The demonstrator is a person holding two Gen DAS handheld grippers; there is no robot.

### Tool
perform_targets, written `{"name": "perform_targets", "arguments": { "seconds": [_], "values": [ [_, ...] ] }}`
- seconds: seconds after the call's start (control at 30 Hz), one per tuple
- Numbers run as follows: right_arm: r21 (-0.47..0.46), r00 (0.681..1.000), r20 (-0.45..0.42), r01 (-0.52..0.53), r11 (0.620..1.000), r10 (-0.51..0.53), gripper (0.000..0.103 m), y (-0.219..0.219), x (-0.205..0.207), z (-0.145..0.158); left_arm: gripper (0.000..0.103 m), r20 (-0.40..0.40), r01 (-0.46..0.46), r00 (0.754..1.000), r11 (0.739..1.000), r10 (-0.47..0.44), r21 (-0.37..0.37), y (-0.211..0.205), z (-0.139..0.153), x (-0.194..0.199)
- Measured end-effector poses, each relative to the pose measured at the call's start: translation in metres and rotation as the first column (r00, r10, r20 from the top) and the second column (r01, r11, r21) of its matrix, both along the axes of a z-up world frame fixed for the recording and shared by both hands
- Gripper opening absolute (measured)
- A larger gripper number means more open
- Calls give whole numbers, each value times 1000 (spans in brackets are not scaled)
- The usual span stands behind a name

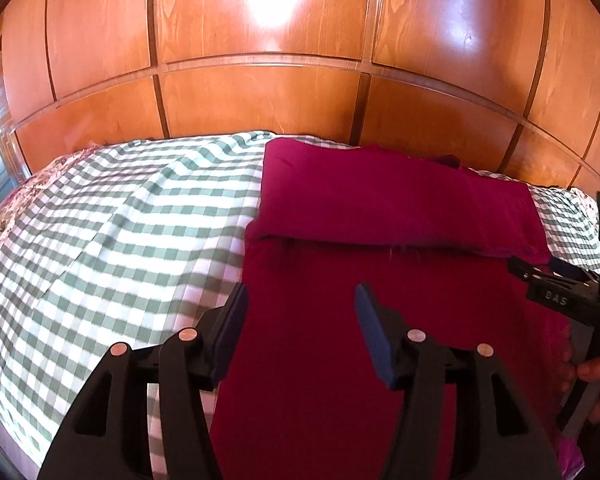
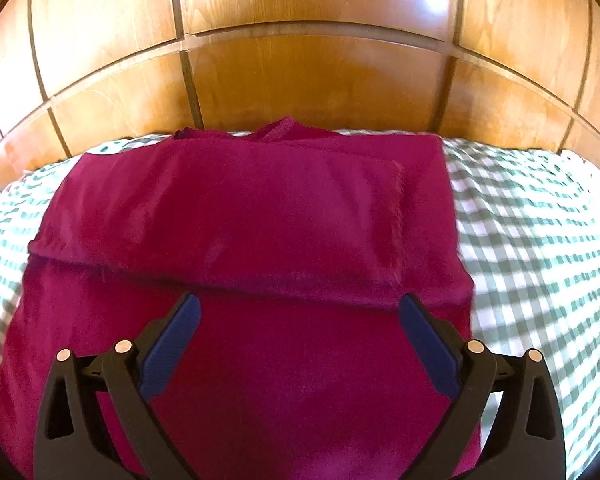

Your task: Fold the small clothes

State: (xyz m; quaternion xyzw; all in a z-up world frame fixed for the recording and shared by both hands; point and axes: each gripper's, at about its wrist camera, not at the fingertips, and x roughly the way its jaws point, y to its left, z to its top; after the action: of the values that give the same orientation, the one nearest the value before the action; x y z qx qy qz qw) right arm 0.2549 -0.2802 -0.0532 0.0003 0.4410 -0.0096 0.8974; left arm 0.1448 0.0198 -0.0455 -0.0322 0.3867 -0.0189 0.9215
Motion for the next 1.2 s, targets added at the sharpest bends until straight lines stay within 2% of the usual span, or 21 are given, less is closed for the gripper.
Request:
{"name": "perform_targets", "arguments": {
  "seconds": [0.33,0.5,0.67,0.87,0.97,1.03,1.1,1.13,1.2],
  "values": [
    [-22,995,-92,30,999,-32,98,-28,-53,-11,58,-33,-1,999,1000,1,-9,9,-13,-26],
    [-39,993,-107,41,998,-45,98,-48,-86,-10,58,-62,-3,998,1000,3,3,22,-24,-36],
    [-14,988,-133,81,997,-82,98,-72,-119,-10,58,-110,-3,994,1000,3,-1,45,-37,-56],
    [79,982,-178,87,993,-71,98,-85,-163,-13,56,-168,80,982,994,-91,-69,60,-47,-88],
    [137,978,-206,72,988,-43,98,-85,-186,-12,50,-197,143,967,983,-163,-112,61,-51,-106],
    [167,973,-228,54,985,-14,94,-83,-202,-11,42,-209,184,956,976,-206,-120,57,-53,-117],
    [183,969,-248,39,982,8,82,-80,-213,-9,36,-212,220,948,970,-238,-106,51,-52,-126],
    [186,967,-256,31,982,18,78,-79,-217,-9,28,-213,234,944,967,-250,-101,50,-51,-127],
    [193,959,-278,0,981,55,61,-78,-222,-8,20,-217,262,937,961,-275,-87,45,-51,-130]
  ]
}}
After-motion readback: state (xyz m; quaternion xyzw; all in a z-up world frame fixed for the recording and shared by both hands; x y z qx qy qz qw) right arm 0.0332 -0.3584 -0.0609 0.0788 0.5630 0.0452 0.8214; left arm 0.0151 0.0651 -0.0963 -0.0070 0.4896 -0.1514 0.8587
